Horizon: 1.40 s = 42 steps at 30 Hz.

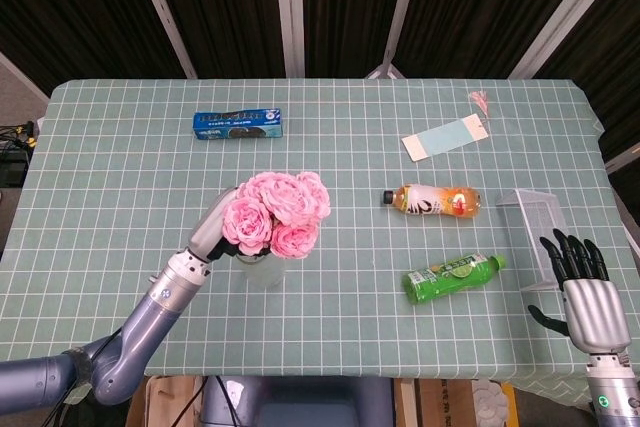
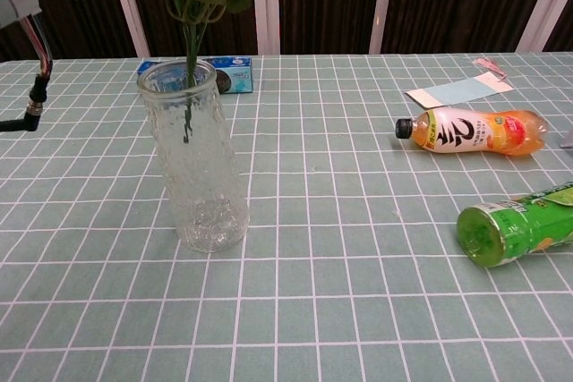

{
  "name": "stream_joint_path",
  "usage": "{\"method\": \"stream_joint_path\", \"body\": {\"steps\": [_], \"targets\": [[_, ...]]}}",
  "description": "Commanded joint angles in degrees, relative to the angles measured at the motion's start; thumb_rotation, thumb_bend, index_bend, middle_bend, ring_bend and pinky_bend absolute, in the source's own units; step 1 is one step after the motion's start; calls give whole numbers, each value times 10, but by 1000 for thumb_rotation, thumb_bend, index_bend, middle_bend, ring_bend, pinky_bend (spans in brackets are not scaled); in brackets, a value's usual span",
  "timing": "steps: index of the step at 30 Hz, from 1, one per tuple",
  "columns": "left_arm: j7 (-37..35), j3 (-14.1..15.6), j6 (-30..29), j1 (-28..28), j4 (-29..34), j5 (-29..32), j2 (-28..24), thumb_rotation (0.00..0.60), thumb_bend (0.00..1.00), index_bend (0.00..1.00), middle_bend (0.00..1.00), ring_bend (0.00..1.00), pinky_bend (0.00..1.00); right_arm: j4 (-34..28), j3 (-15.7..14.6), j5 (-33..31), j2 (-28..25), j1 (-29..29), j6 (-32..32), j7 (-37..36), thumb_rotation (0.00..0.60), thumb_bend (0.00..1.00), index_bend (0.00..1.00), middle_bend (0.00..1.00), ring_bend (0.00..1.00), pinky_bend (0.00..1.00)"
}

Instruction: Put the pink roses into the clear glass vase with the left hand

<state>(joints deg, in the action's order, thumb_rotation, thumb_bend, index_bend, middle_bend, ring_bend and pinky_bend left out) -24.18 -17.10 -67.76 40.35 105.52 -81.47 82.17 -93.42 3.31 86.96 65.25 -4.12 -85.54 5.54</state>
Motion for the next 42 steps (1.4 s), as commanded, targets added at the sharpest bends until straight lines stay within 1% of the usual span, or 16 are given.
{"method": "stream_joint_path", "body": {"steps": [1,9,13,15,17,19,22,25,29,31,34,35,37,39,40,42], "targets": [[-6,13,0,-4,-20,-12,-1,600,465,413,457,284,282,0,0,0,-1,0,-1,0,600,155,99,36,9,0],[-17,43,-3,-12,-65,-41,1,600,455,409,440,257,269,-1,1,0,-1,1,-3,0,600,154,99,36,9,0],[-37,54,-1,-17,-81,-43,1,600,380,401,404,220,235,-1,1,-1,0,1,-3,1,600,155,99,36,9,0],[-46,59,2,-17,-88,-46,-1,600,333,370,365,188,206,0,2,0,0,1,-4,1,600,154,99,36,9,0],[-54,65,10,-16,-91,-50,-6,600,262,301,288,135,161,0,2,-1,1,2,-5,2,600,154,99,36,9,0],[-64,71,23,-14,-88,-53,-17,600,225,242,220,90,124,0,2,0,1,2,-5,2,600,155,99,36,9,0],[-81,80,47,-7,-79,-57,-40,600,207,183,149,42,88,0,2,-1,2,2,-6,3,600,155,99,36,9,0],[-88,86,59,-3,-67,-65,-63,600,180,152,112,25,79,0,3,-2,2,2,-5,3,600,154,99,36,9,0],[-67,90,68,-4,-38,-68,-105,600,151,123,99,23,88,0,3,0,2,2,-7,3,600,155,99,36,9,0],[-36,89,67,-6,-24,-69,-127,600,132,111,107,28,96,-1,3,1,2,2,-8,3,600,154,99,36,9,0],[65,90,48,-17,-4,-76,-164,600,127,125,123,30,104,-3,4,-2,4,5,-13,9,600,154,99,36,9,0],[107,90,41,-25,14,-71,-179,600,130,137,126,30,106,-4,4,-2,5,5,-14,10,600,154,99,36,9,0],[199,89,26,-43,54,-44,-212,600,137,174,129,31,109,-6,4,0,5,6,-16,11,600,155,99,36,7,0],[295,90,10,-60,99,-14,-246,600,138,174,125,30,102,-7,4,-1,5,7,-17,12,600,155,99,36,6,0],[322,91,6,-66,114,-1,-258,600,138,170,123,29,97,-7,4,-1,5,7,-16,11,600,155,99,36,6,0],[397,99,-10,-86,165,41,-295,600,139,170,122,25,90,-8,4,-1,4,7,-16,9,600,154,99,36,6,0]]}}
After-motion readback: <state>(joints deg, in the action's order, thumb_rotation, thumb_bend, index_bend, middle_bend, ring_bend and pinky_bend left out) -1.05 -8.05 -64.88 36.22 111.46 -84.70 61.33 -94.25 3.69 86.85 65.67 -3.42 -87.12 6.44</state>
